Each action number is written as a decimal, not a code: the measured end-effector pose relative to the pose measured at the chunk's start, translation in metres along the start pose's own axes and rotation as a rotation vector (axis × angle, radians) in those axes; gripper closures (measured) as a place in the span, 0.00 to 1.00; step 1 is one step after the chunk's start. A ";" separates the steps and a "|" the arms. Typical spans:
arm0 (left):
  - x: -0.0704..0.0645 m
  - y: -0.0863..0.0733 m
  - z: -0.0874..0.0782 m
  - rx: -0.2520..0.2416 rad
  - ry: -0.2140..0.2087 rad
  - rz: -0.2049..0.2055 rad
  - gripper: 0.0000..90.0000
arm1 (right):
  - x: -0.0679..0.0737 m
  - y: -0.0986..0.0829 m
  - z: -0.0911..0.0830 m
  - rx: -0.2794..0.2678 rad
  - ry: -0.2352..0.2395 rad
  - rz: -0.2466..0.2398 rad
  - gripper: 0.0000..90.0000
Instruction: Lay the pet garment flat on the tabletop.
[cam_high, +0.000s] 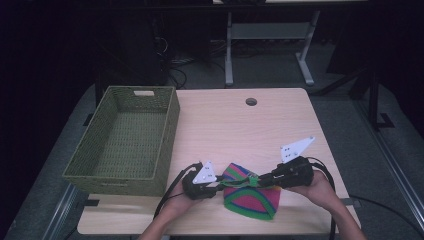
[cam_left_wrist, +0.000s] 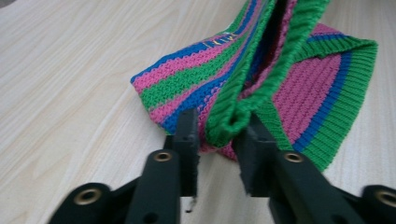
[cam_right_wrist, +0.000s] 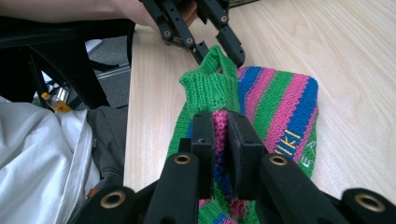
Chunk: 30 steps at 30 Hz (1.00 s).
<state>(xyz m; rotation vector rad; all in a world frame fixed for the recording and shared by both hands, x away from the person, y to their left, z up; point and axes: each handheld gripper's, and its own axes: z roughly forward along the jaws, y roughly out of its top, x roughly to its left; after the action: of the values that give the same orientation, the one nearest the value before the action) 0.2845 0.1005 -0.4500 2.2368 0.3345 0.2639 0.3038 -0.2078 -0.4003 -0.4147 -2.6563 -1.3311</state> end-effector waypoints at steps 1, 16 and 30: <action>-0.001 0.002 0.000 -0.005 -0.001 0.018 0.89 | -0.001 0.000 -0.001 0.001 -0.003 -0.001 0.90; -0.009 0.007 -0.023 0.007 -0.026 0.033 0.92 | -0.003 -0.001 0.000 0.023 -0.020 0.019 0.91; -0.012 0.010 -0.038 0.009 -0.046 0.024 0.92 | 0.004 0.007 0.002 0.056 -0.044 -0.020 0.92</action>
<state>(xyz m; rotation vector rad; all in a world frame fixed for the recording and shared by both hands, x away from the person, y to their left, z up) 0.2638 0.1173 -0.4192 2.2532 0.2850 0.2233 0.3016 -0.2020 -0.3952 -0.4165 -2.7332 -1.2639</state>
